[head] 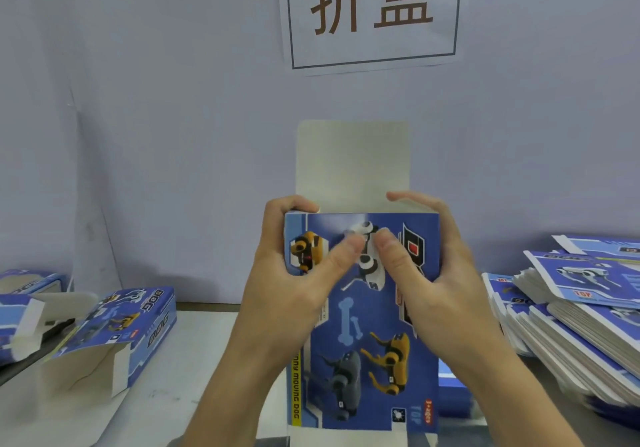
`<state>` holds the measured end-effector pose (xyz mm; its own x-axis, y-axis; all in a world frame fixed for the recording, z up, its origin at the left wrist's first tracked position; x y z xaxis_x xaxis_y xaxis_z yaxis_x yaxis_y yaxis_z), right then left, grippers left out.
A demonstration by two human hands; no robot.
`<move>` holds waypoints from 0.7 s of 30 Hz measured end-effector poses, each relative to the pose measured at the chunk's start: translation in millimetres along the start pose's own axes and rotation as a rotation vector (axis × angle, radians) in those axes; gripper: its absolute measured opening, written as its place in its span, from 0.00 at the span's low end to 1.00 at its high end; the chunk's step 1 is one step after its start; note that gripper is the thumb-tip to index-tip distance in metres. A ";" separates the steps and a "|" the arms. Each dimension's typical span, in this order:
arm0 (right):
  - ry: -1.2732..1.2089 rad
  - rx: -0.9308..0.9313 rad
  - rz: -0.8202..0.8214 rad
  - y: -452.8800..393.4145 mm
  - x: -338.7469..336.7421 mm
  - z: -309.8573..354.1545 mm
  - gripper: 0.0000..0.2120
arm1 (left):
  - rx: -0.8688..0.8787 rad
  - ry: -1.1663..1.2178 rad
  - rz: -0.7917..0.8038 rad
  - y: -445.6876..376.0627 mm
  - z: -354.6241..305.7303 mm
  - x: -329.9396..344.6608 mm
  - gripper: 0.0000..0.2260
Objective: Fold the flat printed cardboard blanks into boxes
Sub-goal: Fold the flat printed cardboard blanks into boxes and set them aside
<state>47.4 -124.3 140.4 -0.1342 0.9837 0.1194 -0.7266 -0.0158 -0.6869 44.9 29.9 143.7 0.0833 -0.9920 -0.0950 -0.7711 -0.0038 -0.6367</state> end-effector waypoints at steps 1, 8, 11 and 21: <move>-0.001 0.037 0.014 1.0 0.0 0.6 0.15 | -0.019 0.032 -0.021 0.2 0.3 0.1 0.21; -0.017 0.053 -0.026 -2.2 5.2 4.0 0.19 | -0.070 0.077 -0.232 1.2 -3.1 6.6 0.11; -0.039 0.109 -0.072 -3.4 2.7 2.1 0.12 | -0.051 0.029 -0.239 2.6 -7.4 9.0 0.06; -0.126 0.173 -0.049 -4.2 1.7 4.7 0.23 | -0.110 0.032 -0.224 0.3 -5.6 9.6 0.22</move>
<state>47.0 -123.4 146.9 -0.1716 0.9541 0.2454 -0.8373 -0.0100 -0.5466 41.9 19.6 146.9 0.2413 -0.9683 0.0641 -0.8001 -0.2359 -0.5516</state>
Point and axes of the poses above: each hand's wrist, its own y-axis away from the middle knuckle, its own x-axis out of the palm, z = x × y, the point moved 1 cm from there along -y, towards the middle knuckle, and after that the axes turned 8 degrees about -y, right-handed, at the moved point
